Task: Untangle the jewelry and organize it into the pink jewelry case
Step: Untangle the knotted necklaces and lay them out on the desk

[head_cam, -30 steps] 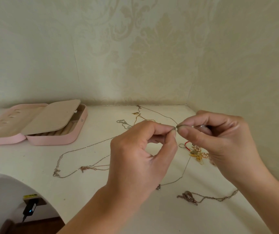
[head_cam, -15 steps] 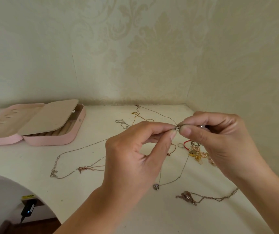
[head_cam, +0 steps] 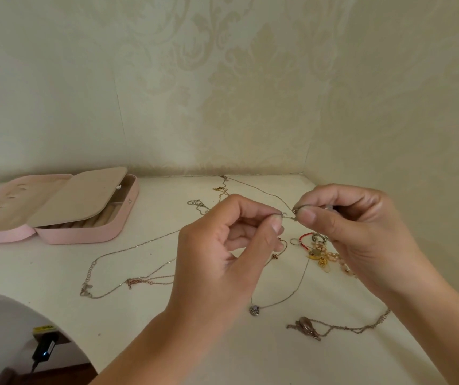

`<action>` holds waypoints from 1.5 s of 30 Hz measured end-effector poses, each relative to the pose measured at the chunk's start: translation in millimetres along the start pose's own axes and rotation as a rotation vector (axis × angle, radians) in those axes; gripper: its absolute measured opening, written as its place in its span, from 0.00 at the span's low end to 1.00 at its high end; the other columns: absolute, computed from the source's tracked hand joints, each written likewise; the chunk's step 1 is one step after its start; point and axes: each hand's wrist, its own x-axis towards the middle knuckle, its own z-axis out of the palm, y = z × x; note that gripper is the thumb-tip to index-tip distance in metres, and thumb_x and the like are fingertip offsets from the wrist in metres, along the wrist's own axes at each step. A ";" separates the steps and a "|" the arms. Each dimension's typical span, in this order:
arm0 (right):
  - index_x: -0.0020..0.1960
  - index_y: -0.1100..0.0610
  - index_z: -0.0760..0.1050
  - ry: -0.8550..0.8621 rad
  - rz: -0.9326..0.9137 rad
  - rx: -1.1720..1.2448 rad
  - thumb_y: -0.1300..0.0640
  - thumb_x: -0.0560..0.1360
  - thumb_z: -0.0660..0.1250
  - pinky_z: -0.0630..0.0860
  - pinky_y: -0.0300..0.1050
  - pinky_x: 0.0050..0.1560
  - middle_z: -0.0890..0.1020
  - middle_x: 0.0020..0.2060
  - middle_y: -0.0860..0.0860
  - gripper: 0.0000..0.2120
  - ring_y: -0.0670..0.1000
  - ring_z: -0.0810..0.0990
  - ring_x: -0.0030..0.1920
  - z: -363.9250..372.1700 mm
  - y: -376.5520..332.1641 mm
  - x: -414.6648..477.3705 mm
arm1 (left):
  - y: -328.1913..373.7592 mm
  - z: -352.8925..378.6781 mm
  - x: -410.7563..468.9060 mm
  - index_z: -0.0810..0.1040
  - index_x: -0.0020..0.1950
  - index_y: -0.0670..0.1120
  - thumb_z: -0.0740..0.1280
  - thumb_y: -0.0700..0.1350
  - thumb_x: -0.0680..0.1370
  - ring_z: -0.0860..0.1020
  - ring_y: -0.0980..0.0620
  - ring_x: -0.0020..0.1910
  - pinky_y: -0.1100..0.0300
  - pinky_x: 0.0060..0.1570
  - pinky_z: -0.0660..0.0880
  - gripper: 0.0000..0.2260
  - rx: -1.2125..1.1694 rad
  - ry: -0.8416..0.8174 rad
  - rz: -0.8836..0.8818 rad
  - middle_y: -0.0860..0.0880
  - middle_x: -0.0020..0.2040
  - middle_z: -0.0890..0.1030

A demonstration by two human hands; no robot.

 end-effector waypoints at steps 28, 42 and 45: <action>0.38 0.49 0.84 -0.056 -0.177 -0.260 0.54 0.65 0.77 0.65 0.35 0.29 0.68 0.26 0.47 0.03 0.49 0.64 0.29 -0.4 -13.4 -5.1 | 8.1 -5.7 15.0 0.84 0.35 0.46 0.70 0.43 0.67 0.60 0.58 0.22 0.69 0.22 0.60 0.04 -0.316 -0.194 -0.485 0.47 0.30 0.80; 0.42 0.49 0.85 -0.136 -0.117 -0.161 0.50 0.68 0.73 0.67 0.54 0.28 0.79 0.37 0.69 0.05 0.71 0.68 0.33 -10.8 -9.7 -0.2 | 10.3 -0.8 13.2 0.85 0.36 0.44 0.70 0.46 0.64 0.61 0.57 0.21 0.69 0.22 0.60 0.07 -0.265 -0.103 -0.463 0.47 0.31 0.81; 0.41 0.49 0.85 -0.115 -0.123 -0.148 0.51 0.66 0.74 0.72 0.67 0.33 0.81 0.37 0.63 0.05 0.75 0.72 0.37 -9.2 -9.6 -0.5 | 10.3 -1.4 12.3 0.84 0.37 0.44 0.70 0.47 0.64 0.61 0.57 0.21 0.69 0.23 0.61 0.08 -0.259 -0.121 -0.450 0.46 0.32 0.81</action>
